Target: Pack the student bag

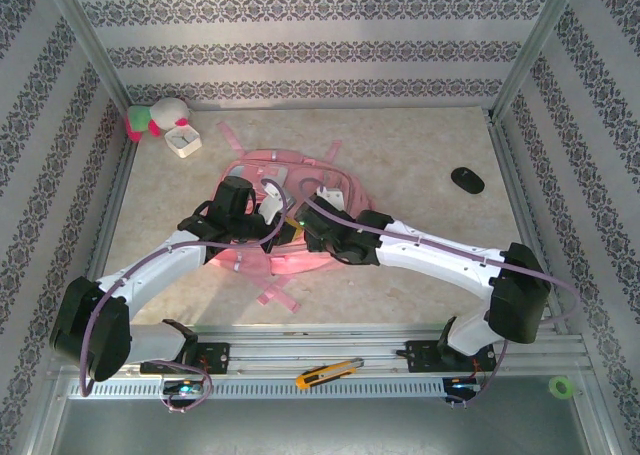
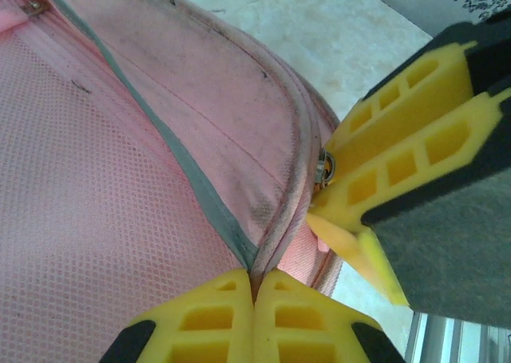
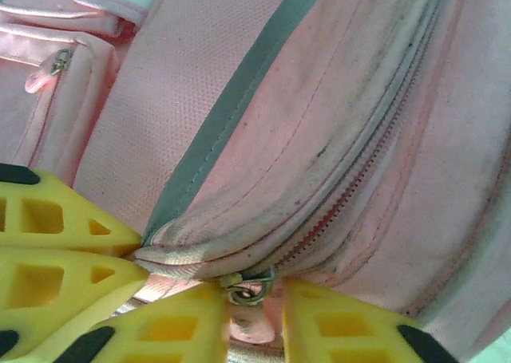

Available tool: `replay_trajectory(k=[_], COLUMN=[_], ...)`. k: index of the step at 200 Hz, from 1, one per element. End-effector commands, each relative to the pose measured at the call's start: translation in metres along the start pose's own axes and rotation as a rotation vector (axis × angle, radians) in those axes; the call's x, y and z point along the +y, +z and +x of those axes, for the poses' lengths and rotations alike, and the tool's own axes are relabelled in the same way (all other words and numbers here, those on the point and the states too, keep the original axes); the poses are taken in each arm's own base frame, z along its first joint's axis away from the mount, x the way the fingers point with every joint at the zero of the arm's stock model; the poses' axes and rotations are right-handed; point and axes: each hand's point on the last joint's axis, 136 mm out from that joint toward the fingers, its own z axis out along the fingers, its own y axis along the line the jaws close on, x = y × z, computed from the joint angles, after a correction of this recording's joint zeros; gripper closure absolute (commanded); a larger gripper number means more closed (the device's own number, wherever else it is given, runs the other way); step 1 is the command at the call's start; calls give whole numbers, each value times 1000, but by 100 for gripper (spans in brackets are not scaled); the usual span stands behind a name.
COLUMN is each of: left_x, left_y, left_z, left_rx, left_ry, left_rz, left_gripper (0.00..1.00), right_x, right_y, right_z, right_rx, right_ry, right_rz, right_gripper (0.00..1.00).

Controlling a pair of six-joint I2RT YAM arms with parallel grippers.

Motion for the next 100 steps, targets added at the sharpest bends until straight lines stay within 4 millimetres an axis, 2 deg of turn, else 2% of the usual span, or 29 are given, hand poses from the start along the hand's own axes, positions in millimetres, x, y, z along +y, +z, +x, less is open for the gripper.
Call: replay_trajectory(k=[1,28,39,48,58,86,100], left_x=[-16,-15,-15,-16,-16,-15,-15], left_y=[-7,-6,-7,-6,-7,-8,-9], left_z=[-28,-27,-29,-29,-31,-32,-31], left_rx=[-64,-55,-59,-58,-61,-66,-63], left_ry=[23,25,26,25,25,28,29], left_rz=[59,57,55,59,57,51,47], left_gripper=[100,100,100,100,100,100,100], right_x=[-26,-19,-20,-21,-21,-18,-25], right_y=[-3,1,5,7,10,13,10], right_z=[-2,2,4,6,7,6,4], right_rx=[-27,-30,-21,-13,-6,4,-10], right_ry=[-12,10,14,10,2,-31,-43], right_rz=[117,56,64,74,87,102,149], right_gripper=[81,79,74,65,62,63,71])
